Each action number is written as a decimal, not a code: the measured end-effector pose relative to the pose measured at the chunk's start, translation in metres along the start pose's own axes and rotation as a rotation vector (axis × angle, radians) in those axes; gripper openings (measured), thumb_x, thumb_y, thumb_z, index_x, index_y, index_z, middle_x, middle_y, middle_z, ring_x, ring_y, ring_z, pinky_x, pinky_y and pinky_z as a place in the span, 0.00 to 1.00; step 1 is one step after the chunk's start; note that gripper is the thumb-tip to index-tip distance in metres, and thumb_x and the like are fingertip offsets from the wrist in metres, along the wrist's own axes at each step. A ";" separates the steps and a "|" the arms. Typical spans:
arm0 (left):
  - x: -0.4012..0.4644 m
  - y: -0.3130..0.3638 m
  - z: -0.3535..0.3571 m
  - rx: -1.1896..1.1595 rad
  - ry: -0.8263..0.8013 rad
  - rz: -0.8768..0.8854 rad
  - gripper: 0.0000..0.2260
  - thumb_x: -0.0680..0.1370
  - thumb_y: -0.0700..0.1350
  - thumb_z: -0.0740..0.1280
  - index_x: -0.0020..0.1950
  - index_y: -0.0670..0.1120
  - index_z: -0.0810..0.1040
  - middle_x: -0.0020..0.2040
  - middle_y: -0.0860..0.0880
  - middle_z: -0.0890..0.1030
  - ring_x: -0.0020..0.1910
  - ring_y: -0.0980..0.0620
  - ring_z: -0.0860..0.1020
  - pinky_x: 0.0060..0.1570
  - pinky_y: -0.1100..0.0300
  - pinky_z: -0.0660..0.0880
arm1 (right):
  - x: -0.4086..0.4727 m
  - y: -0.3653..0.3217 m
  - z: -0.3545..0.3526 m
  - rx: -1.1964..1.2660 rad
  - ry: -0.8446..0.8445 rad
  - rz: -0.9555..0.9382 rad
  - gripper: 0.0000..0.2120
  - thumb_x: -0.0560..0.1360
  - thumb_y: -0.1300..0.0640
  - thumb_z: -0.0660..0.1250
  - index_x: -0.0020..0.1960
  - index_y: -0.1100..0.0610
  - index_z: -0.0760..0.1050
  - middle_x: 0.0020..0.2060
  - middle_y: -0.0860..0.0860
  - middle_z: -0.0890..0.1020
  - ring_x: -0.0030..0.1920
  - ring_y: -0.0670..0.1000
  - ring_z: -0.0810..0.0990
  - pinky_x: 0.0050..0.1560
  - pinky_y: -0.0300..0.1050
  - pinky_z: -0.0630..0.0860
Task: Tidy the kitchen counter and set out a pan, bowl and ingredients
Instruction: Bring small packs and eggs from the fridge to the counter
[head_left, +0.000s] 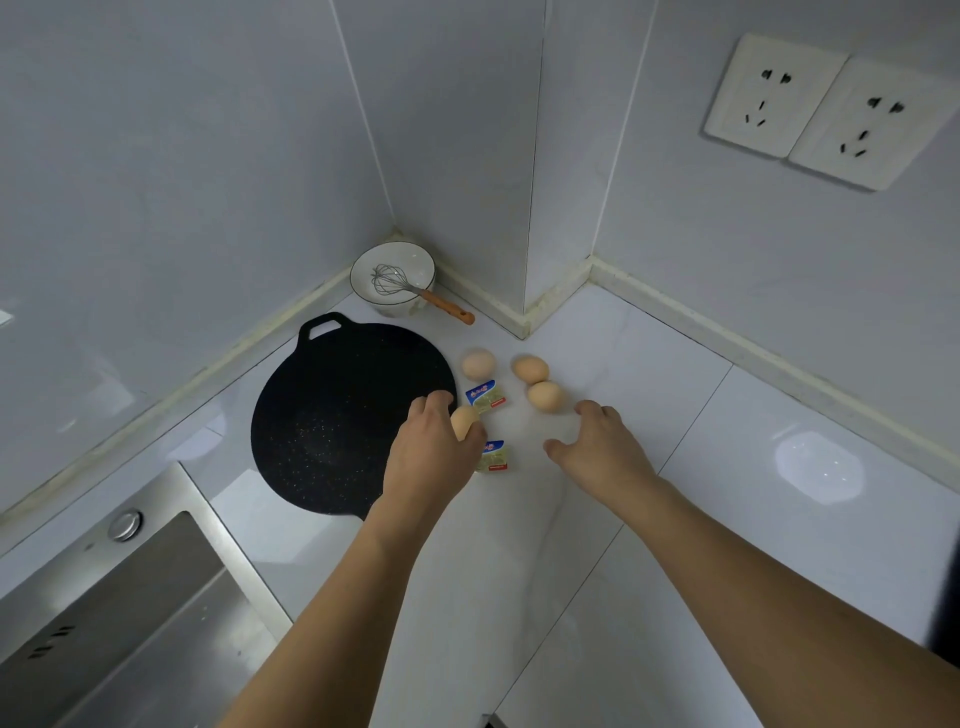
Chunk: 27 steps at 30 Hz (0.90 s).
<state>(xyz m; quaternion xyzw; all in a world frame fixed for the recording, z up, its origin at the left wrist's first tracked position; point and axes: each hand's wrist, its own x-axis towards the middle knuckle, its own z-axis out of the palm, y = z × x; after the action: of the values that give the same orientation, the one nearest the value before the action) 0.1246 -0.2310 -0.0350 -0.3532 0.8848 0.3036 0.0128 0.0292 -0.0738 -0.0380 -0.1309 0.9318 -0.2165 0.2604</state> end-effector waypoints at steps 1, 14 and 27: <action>-0.002 0.001 -0.001 0.000 0.002 0.009 0.25 0.78 0.54 0.66 0.72 0.47 0.66 0.63 0.49 0.72 0.52 0.56 0.72 0.48 0.61 0.71 | -0.003 0.000 -0.002 0.002 0.001 0.000 0.27 0.74 0.48 0.67 0.68 0.59 0.65 0.62 0.57 0.70 0.59 0.61 0.75 0.57 0.52 0.74; -0.080 0.059 -0.003 0.042 -0.025 0.186 0.23 0.79 0.55 0.64 0.71 0.47 0.67 0.65 0.48 0.71 0.61 0.48 0.73 0.59 0.53 0.73 | -0.093 0.048 -0.050 0.093 0.091 0.009 0.31 0.75 0.48 0.65 0.74 0.57 0.60 0.68 0.55 0.66 0.61 0.57 0.75 0.57 0.49 0.74; -0.219 0.131 0.041 0.088 -0.045 0.405 0.22 0.80 0.53 0.62 0.70 0.45 0.67 0.67 0.47 0.71 0.63 0.45 0.73 0.58 0.54 0.70 | -0.239 0.165 -0.082 0.142 0.208 0.064 0.30 0.76 0.48 0.65 0.74 0.56 0.59 0.68 0.54 0.65 0.60 0.55 0.75 0.54 0.47 0.74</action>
<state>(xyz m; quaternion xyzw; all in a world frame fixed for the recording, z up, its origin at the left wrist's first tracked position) 0.1983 0.0006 0.0532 -0.1605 0.9497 0.2687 -0.0135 0.1618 0.1825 0.0501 -0.0591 0.9398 -0.2858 0.1777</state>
